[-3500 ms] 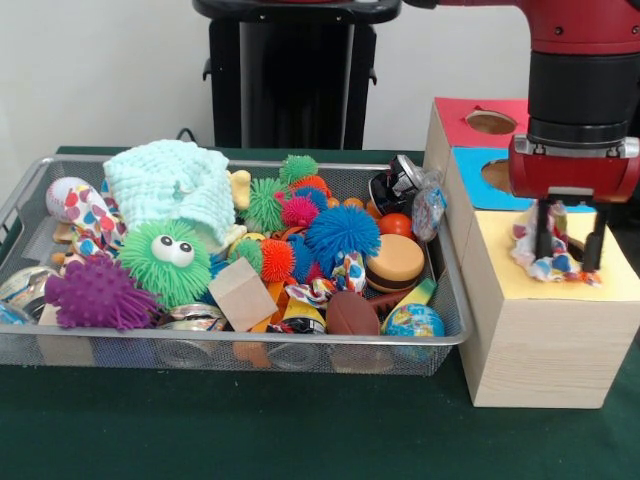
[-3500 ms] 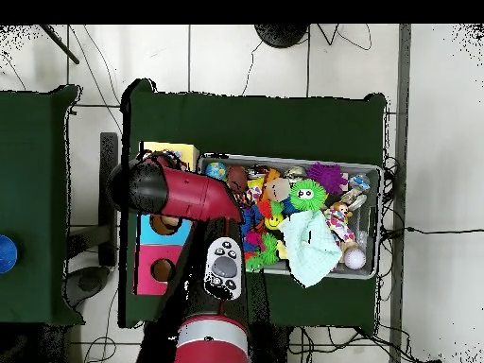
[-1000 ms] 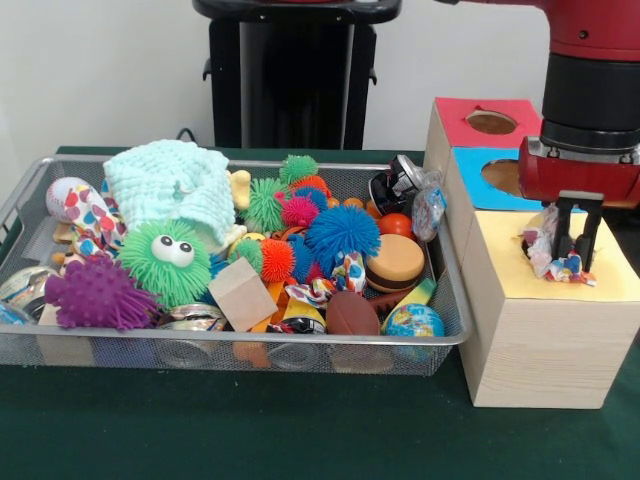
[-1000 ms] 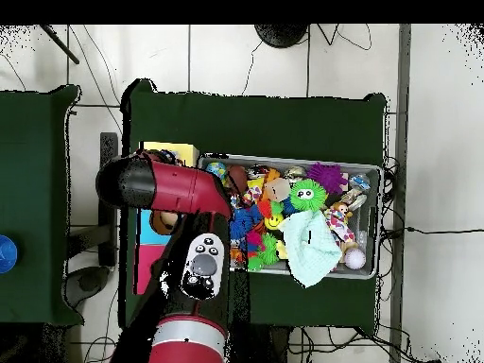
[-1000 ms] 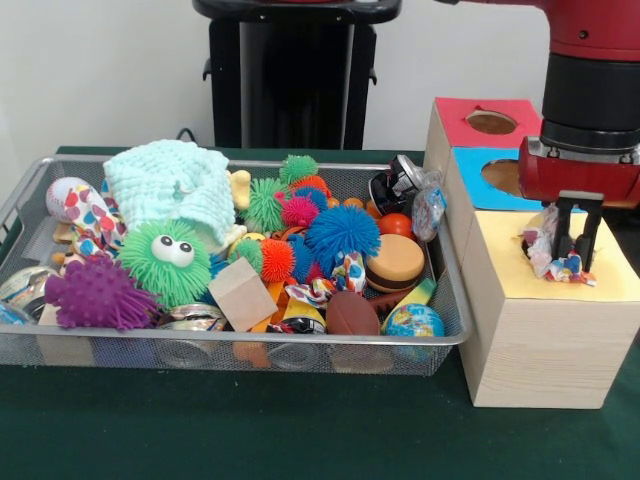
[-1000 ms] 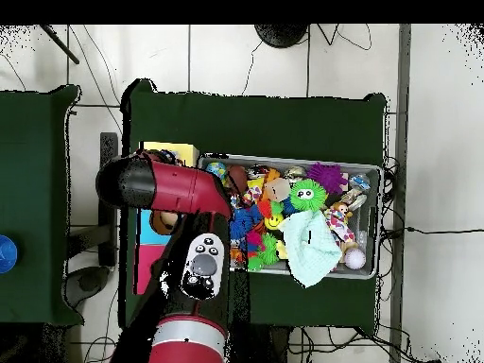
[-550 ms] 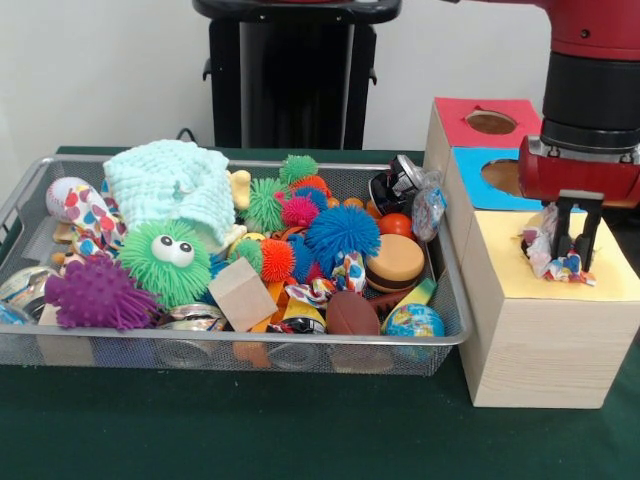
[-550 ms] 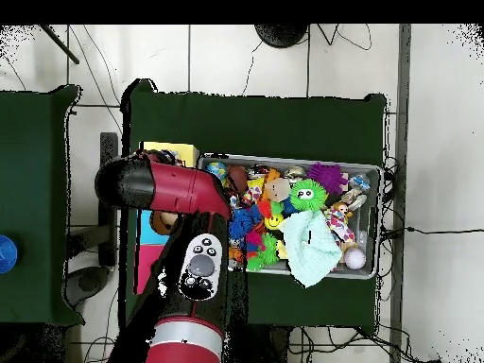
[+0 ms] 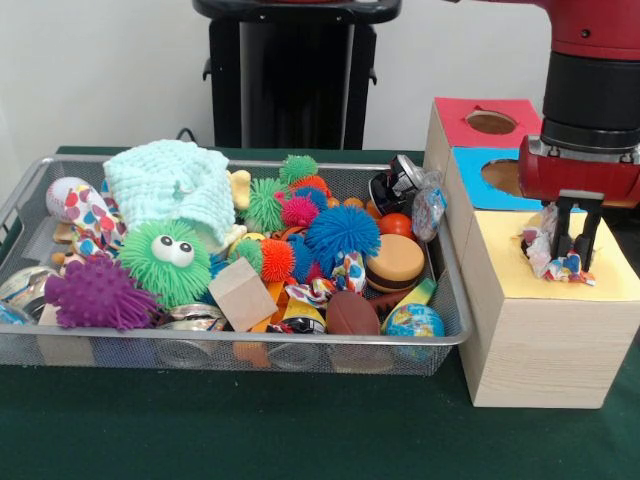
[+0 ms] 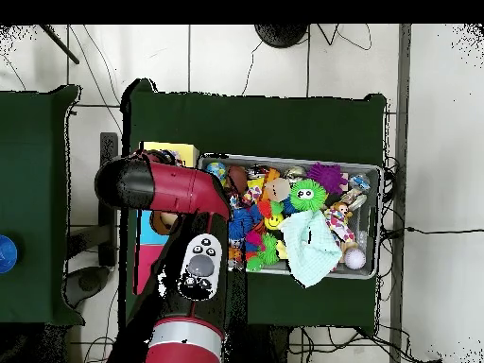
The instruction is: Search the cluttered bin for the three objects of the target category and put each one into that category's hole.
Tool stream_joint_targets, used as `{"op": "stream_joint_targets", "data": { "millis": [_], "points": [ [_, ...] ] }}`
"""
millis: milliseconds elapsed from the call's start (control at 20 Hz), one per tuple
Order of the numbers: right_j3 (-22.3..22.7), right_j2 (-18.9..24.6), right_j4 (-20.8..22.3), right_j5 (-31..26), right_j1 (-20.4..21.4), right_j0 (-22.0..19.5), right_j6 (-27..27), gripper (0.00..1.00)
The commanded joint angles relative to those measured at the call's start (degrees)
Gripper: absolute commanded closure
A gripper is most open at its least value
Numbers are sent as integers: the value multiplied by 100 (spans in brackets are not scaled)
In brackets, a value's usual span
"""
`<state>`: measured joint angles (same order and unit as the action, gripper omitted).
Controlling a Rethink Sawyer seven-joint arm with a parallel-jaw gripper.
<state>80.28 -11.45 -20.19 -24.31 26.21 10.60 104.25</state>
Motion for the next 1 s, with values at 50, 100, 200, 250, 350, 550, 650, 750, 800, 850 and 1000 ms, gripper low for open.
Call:
{"op": "stream_joint_targets", "data": {
  "millis": [50, 100, 200, 250, 350, 550, 650, 750, 800, 850, 1000],
  "points": [
    [819, 175, 422, -676, -789, -77, 691, 100],
    [856, 200, 417, -570, -740, -92, 681, 100],
    [823, 159, 418, -708, -693, -69, 686, 100],
    [873, 184, 397, -580, -641, -79, 704, 100],
    [862, 133, 392, -630, -586, -45, 740, 100],
    [1047, 294, 269, -264, -405, -139, 808, 100],
    [1053, 296, 263, -299, -349, -136, 801, 100],
    [1042, 254, 273, -326, -326, -104, 815, 100],
    [1032, 247, 280, -337, -336, -101, 810, 100],
    [1033, 255, 274, -355, -346, -107, 807, 100],
    [1058, 305, 263, -247, -385, -139, 799, 100]
  ]
}}
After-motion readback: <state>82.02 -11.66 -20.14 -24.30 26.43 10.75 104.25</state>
